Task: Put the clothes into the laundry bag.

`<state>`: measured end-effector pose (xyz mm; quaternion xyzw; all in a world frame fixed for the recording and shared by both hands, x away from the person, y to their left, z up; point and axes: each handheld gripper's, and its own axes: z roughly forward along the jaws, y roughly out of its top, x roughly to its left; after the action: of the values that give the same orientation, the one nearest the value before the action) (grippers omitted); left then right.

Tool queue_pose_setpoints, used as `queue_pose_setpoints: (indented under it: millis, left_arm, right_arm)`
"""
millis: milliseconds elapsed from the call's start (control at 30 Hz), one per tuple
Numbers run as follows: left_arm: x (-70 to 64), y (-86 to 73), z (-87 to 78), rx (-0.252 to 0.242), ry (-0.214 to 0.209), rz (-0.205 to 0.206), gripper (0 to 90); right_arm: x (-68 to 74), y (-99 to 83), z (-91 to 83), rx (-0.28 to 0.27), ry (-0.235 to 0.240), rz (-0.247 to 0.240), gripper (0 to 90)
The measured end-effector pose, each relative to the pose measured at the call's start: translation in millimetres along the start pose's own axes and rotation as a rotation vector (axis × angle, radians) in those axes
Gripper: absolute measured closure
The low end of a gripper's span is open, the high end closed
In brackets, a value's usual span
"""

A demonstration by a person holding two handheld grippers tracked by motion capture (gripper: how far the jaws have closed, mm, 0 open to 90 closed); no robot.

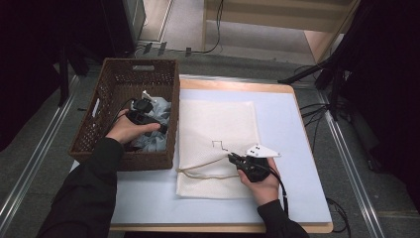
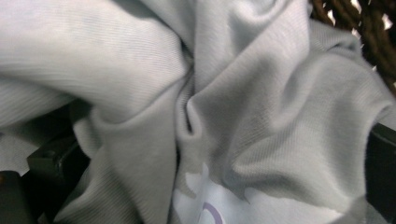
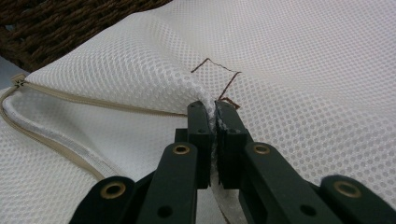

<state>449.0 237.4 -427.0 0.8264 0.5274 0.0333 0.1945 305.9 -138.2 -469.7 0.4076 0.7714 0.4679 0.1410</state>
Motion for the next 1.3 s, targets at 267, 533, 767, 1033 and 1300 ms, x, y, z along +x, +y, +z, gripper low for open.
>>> queue_pose_setpoints:
  millis: [267, 533, 767, 1033, 1300]
  left_arm:
    - [-10.1, -3.1, 1.3, 0.000, 0.021, 0.079, 9.9]
    - [-7.4, -2.2, -11.3, 0.013, 0.003, 0.061, 47.5]
    - [9.6, 0.1, -24.9, -0.050, 0.128, -0.067, 50.0]
    - [14.6, 1.7, -10.8, 0.040, 0.163, -0.132, 5.6]
    - [11.1, 1.5, -0.4, 0.099, 0.182, -0.087, 0.0]
  right_arm:
    - [0.5, 0.2, 0.2, -0.003, -0.002, 0.002, 86.9]
    - [0.3, 0.2, 0.5, 0.001, -0.001, 0.004, 86.9]
    - [-0.8, 0.6, -0.4, -0.004, 0.002, 0.001, 86.9]
    - [-0.7, 0.6, -0.7, -0.007, 0.001, 0.004, 86.9]
    - [-0.3, 0.4, -0.5, -0.006, -0.001, 0.001, 86.9]
